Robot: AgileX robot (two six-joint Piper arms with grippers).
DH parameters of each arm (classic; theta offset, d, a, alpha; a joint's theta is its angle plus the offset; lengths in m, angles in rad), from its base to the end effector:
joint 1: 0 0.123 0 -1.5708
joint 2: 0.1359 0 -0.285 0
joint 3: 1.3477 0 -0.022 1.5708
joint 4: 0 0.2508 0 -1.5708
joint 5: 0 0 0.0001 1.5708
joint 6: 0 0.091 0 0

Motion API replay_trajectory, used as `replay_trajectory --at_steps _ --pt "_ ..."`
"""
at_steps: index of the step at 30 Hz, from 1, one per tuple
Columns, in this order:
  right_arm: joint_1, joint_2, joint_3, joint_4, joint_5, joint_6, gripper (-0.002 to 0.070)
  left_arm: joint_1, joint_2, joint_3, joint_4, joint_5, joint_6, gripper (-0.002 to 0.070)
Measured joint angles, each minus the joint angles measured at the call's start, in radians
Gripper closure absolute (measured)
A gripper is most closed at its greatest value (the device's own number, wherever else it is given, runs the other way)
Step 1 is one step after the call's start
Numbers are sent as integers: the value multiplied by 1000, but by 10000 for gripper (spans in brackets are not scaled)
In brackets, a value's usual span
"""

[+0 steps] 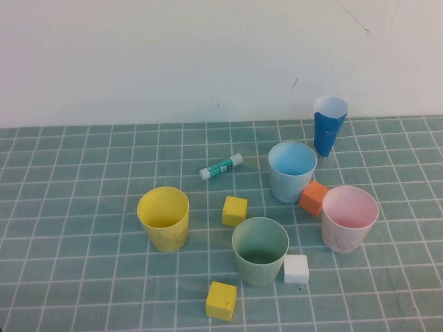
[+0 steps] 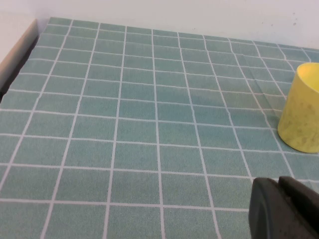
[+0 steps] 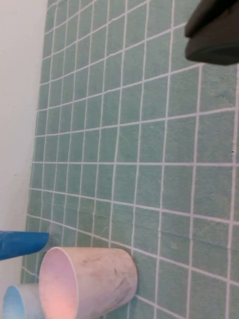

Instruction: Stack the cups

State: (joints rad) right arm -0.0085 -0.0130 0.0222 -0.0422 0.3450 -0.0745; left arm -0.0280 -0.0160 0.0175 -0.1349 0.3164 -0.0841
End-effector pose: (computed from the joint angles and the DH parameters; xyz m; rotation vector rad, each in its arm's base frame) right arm 0.0532 -0.0018 0.1753 -0.0871 1.8366 -0.0992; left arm 0.0535 -0.0053 0.1798 -0.1361 1.7983 -0.2093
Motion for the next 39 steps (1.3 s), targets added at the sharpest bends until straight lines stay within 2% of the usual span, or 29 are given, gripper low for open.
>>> replay_trajectory --at_steps 32,34,39 --pt "0 0 0 0 0 15 678 0 0 0 17 -5 -6 677" --pt "0 0 0 0 0 17 678 0 0 2 -54 -43 -48 677" --pt "0 0 0 0 0 19 677 0 0 4 -426 -239 -184 677"
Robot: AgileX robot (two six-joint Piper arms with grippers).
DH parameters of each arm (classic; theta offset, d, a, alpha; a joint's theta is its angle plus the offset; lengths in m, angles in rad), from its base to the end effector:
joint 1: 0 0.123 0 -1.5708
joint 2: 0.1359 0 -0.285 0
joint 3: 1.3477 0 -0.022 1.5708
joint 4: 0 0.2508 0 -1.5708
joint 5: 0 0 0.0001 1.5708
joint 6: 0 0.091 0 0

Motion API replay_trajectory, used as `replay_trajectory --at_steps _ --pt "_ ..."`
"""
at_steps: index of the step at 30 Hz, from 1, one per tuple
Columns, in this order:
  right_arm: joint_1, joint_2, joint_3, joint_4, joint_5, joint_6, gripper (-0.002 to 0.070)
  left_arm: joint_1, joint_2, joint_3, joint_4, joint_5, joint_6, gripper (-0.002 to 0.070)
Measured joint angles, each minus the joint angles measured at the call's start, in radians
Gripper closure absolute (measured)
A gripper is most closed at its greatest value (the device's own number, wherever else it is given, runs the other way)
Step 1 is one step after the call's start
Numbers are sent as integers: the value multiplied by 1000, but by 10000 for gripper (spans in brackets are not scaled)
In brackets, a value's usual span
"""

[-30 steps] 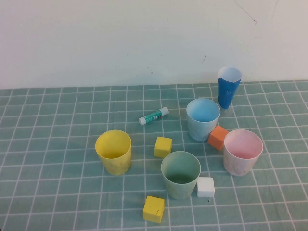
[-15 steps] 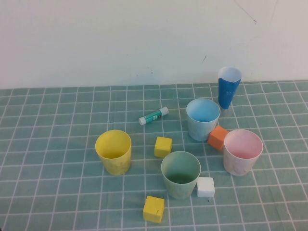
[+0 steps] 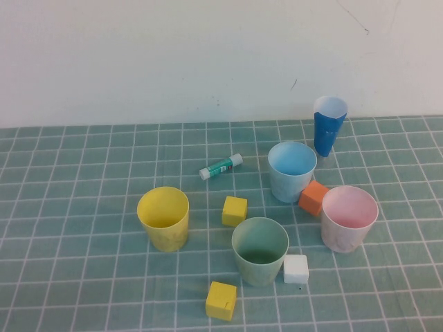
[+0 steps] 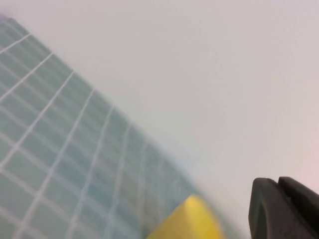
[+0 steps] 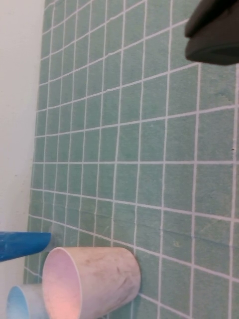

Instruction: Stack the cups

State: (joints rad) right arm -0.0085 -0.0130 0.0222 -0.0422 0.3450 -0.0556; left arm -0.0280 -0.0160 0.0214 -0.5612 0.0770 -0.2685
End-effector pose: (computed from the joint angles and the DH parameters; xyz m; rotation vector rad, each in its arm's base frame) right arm 0.0532 -0.0018 0.1753 -0.0698 1.8370 -0.0859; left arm 0.0560 -0.0053 0.2009 -0.5917 1.4842 -0.7042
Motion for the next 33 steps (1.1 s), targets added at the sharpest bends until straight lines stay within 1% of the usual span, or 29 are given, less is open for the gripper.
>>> replay_trajectory --at_steps 2,5,16,19,21,23,26,27,28,30,31,33 --pt "0 0 0 0 0 0 678 0 0 0 -111 -70 -16 677" --pt "0 0 0 0 0 0 678 0 0 0 -173 -110 -25 677" --pt "0 0 0 0 0 0 678 0 0 0 -202 -108 -39 677" --pt "0 0 0 0 0 0 678 0 0 0 -173 -102 -36 677" --pt "0 0 0 0 0 0 677 0 0 -6 -144 -72 -4 677" --pt "0 0 0 0 0 0 678 0 5 -42 -108 -12 63 677" --pt "0 0 0 0 0 0 677 0 67 -147 -25 43 220 677" --pt "0 0 0 0 0 0 677 0 90 -176 16 49 249 677" --pt "0 0 0 0 0 0 677 0 115 -203 64 54 268 676" --pt "0 0 0 0 0 0 677 0 179 -255 232 46 268 657" --pt "0 0 0 0 0 0 677 0 210 -265 317 31 236 630" --pt "0 0 0 0 0 0 676 0 259 -270 464 -9 140 549"
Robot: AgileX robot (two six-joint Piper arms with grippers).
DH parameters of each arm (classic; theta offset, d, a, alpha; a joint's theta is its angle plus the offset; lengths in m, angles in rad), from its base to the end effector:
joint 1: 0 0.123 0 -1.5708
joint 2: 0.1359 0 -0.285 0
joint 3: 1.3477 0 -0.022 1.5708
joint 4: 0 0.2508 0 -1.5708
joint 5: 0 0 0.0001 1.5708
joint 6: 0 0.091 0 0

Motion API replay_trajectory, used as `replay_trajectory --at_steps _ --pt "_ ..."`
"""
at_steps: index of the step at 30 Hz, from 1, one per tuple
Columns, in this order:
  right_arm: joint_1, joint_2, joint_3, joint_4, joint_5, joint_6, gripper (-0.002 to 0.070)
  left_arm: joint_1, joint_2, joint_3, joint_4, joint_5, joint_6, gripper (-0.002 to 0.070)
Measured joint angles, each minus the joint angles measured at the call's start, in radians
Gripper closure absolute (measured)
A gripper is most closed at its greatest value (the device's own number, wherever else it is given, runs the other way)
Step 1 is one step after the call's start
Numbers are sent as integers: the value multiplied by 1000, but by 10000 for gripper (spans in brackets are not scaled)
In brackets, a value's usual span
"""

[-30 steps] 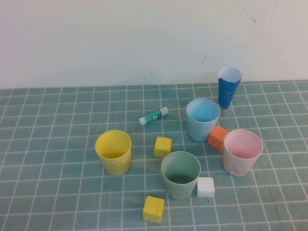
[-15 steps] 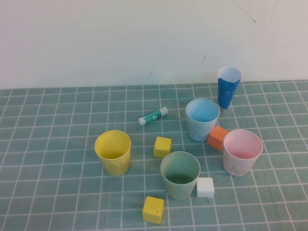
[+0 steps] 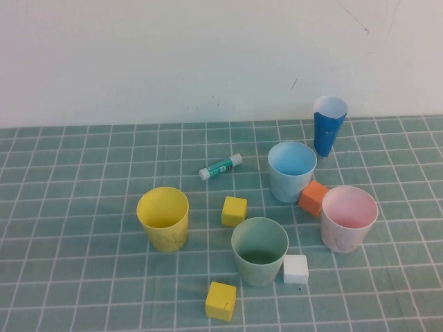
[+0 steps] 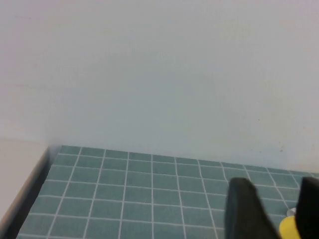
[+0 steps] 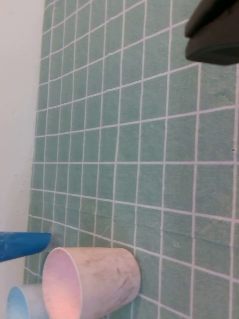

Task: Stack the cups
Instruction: Pick up the yellow cup

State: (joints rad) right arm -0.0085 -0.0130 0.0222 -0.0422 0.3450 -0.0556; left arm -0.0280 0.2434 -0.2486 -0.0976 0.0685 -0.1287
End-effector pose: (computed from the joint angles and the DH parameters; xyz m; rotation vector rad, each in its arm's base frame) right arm 0.0532 -0.0018 0.1753 -0.0698 1.8370 -0.0859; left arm 0.0739 -0.0027 0.2757 -0.1480 1.5431 -0.2063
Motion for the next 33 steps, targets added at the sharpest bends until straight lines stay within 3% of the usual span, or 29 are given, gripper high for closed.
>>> replay_trajectory --at_steps 2,6,9,15,18,20,23,33 --pt "0 0 0 0 0 0 676 -8 46 0 129 -48 -121 406" --pt "0 0 0 0 0 0 677 -62 139 0 253 -176 -248 121" --pt "0 0 0 0 0 0 678 -114 219 0 300 -283 -268 37" --pt "0 0 0 0 0 0 677 -176 405 -2 336 -412 -288 34" --pt "0 0 0 0 0 2 678 -201 479 -37 376 -377 -437 94" --pt "0 0 0 0 0 2 678 -220 535 -91 455 -285 -569 151" --pt "0 0 0 0 0 2 678 -247 620 -176 537 -152 -645 194" --pt "0 0 0 0 0 2 678 -420 914 -600 587 326 -638 216"
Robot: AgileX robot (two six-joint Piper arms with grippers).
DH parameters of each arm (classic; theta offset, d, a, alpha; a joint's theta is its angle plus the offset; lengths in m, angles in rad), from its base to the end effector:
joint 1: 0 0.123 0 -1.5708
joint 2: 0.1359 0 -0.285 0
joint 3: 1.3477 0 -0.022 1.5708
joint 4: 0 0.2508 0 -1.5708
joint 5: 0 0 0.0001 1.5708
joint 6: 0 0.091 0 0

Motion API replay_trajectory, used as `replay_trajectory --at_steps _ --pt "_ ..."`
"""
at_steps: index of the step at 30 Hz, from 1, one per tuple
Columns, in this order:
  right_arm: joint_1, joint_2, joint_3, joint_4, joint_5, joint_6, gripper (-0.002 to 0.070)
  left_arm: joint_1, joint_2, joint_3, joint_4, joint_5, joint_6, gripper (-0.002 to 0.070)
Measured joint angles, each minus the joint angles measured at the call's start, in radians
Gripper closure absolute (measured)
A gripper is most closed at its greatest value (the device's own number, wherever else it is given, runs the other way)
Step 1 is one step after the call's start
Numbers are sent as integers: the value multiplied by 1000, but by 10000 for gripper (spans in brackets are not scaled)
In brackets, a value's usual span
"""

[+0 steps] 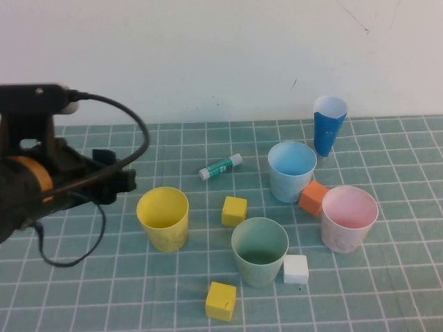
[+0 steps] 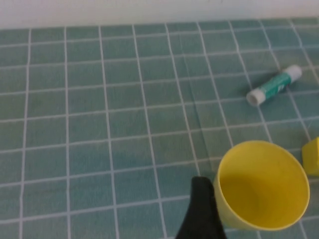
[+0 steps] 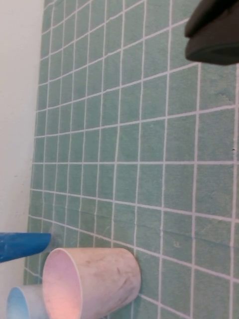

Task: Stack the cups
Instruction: Pick up the yellow cup

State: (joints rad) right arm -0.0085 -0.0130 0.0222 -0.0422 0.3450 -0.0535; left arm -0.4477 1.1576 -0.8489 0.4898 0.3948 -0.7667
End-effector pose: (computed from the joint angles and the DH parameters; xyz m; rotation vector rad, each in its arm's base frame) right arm 0.0532 -0.0018 0.1753 -0.0678 1.8371 -0.0844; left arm 0.2294 -0.0919 0.3148 0.0419 2.1439 -0.2493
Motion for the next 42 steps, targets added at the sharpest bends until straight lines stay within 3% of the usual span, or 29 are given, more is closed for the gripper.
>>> replay_trajectory --at_steps 5,9,13,21,29,42 --pt "0 0 0 0 0 0 678 -62 148 -165 -100 222 130 216" --pt "0 0 0 0 0 0 678 -71 228 -266 -273 361 296 247" --pt "0 0 0 0 0 0 678 -71 272 -354 -364 451 397 287" --pt "0 0 0 0 0 0 678 35 358 -508 -443 626 495 297" --pt "0 0 0 0 0 0 678 117 494 -517 -561 644 609 298" --pt "0 0 0 0 0 0 677 129 606 -518 -559 514 629 298"
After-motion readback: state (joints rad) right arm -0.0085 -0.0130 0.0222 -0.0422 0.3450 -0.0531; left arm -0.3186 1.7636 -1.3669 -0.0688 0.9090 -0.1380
